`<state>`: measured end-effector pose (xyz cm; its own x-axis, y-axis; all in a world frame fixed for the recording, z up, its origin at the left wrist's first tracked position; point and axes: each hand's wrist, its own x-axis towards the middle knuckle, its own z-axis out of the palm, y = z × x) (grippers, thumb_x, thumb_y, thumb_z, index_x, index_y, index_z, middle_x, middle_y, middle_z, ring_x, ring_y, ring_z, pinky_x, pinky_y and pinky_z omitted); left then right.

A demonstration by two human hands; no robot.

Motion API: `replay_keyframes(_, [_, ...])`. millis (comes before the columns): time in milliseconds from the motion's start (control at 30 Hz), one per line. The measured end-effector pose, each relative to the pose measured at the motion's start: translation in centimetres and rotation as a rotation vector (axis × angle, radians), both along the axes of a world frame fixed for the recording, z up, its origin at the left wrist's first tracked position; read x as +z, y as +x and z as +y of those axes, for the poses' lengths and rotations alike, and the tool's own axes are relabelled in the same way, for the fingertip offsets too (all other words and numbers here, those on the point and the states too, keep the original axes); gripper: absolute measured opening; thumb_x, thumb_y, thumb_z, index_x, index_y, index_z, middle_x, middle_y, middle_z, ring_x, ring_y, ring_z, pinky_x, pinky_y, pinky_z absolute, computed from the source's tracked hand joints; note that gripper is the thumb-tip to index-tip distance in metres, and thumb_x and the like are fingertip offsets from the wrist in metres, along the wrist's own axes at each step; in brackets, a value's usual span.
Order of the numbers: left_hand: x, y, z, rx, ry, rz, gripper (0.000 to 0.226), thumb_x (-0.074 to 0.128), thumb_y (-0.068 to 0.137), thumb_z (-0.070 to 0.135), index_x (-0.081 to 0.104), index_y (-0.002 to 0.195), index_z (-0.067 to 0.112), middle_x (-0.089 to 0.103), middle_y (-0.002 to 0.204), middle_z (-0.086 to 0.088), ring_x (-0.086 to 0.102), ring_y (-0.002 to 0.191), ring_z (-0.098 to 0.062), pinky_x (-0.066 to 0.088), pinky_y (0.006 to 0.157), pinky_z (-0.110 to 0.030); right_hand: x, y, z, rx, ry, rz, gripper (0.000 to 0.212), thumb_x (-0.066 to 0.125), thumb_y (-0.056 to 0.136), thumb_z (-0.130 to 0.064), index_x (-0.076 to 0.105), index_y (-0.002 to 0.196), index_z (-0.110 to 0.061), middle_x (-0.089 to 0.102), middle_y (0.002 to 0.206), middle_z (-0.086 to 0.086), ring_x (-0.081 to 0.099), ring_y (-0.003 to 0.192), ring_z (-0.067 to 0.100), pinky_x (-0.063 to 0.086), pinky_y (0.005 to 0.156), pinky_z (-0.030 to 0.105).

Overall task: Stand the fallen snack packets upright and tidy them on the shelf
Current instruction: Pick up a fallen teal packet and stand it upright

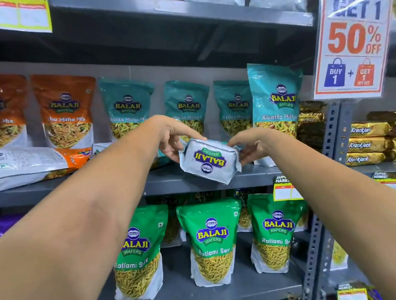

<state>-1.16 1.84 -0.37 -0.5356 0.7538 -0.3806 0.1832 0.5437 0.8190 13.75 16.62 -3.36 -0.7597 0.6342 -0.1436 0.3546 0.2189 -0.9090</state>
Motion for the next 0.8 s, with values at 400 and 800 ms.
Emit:
replay_keyframes(400, [-0.5, 1.2, -0.1, 0.145, 0.318, 0.238, 0.075, 0.084, 0.063, 0.011, 0.044, 0.127, 0.009, 0.052, 0.129, -0.01, 0.06, 0.107, -0.025, 0.056, 0.079, -0.042, -0.3, -0.6, 1.3, -0.023, 0.406, 0.572, 0.045, 0.071, 0.071, 0.006, 0.068, 0.113, -0.012, 0.063, 0.112, 0.01, 0.063, 0.08, 0.02, 0.059, 0.07, 0.036])
replay_keyframes(800, [-7.8, -1.9, 2.4, 0.257, 0.641, 0.613, 0.116, 0.094, 0.041, 0.026, 0.027, 0.135, 0.018, 0.052, 0.131, -0.009, 0.051, 0.119, -0.027, 0.042, 0.104, -0.044, -5.5, -3.2, 3.5, -0.19, 0.025, 0.914, 0.04, 0.074, 0.069, 0.0, 0.048, 0.087, -0.024, 0.056, 0.088, 0.002, 0.053, 0.066, 0.011, 0.046, 0.051, 0.018])
